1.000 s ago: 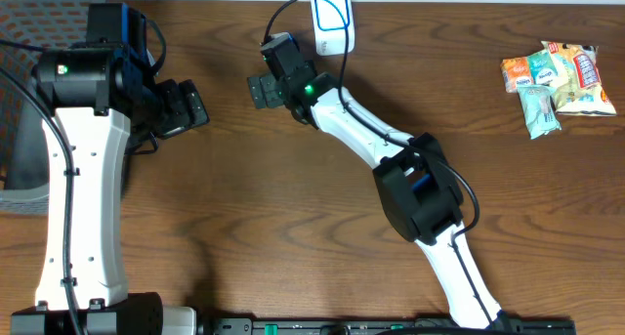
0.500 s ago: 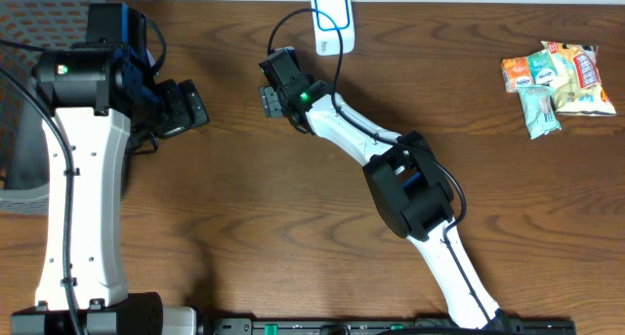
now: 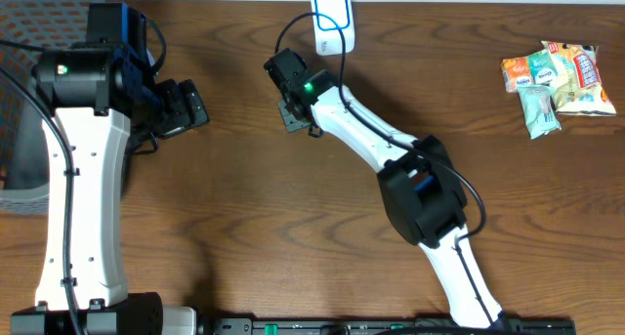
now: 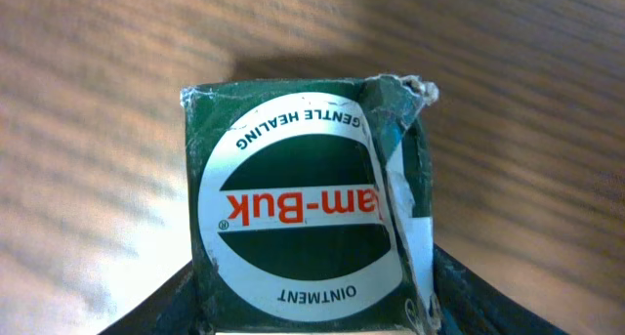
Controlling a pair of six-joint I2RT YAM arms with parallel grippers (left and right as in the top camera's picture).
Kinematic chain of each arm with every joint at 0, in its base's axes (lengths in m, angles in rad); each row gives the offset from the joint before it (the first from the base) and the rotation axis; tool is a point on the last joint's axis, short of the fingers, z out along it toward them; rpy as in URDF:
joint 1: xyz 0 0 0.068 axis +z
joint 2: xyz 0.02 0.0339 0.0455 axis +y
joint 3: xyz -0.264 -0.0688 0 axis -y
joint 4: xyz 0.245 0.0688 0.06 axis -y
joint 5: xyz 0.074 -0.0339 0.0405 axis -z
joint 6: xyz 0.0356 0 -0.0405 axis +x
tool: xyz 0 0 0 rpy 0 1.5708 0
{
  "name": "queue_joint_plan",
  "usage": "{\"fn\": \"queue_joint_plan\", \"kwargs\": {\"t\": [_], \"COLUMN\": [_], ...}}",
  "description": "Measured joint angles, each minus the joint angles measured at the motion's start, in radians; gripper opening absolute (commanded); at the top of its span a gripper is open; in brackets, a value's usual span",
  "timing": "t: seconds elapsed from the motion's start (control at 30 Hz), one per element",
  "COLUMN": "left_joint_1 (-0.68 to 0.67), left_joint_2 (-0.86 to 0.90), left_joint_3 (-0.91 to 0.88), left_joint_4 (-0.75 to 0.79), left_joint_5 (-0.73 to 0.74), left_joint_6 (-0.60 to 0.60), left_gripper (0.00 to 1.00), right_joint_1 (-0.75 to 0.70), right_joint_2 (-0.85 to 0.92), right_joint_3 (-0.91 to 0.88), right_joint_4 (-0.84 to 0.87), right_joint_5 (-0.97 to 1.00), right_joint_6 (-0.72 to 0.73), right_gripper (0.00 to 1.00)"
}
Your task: Scan the item barcode
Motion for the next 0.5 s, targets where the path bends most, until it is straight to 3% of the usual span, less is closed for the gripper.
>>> {"fn": "queue_joint_plan", "kwargs": {"t": [0.13, 0.33, 0.5], "left_joint_1": [0.000, 0.000, 0.000], "left_joint_2": [0.000, 0.000, 0.000], "left_joint_3": [0.000, 0.000, 0.000], "left_joint_4": [0.000, 0.000, 0.000], "left_joint_5": [0.000, 0.000, 0.000], "left_joint_6": [0.000, 0.000, 0.000], "left_gripper": [0.98, 0.98, 0.98], "right_joint_1": [-0.002, -0.007, -0.009], "right_joint_2": [-0.069, -0.100, -0.100], "right_joint_3": [0.000, 0.000, 0.000], "right_joint_4": [-0.048, -0.037, -0.070], "right_joint_5": [-0.003, -0.003, -0.003], "right_joint_6": [-0.059, -0.101, -0.117], "right_gripper": [0.65, 0.67, 0.80]}}
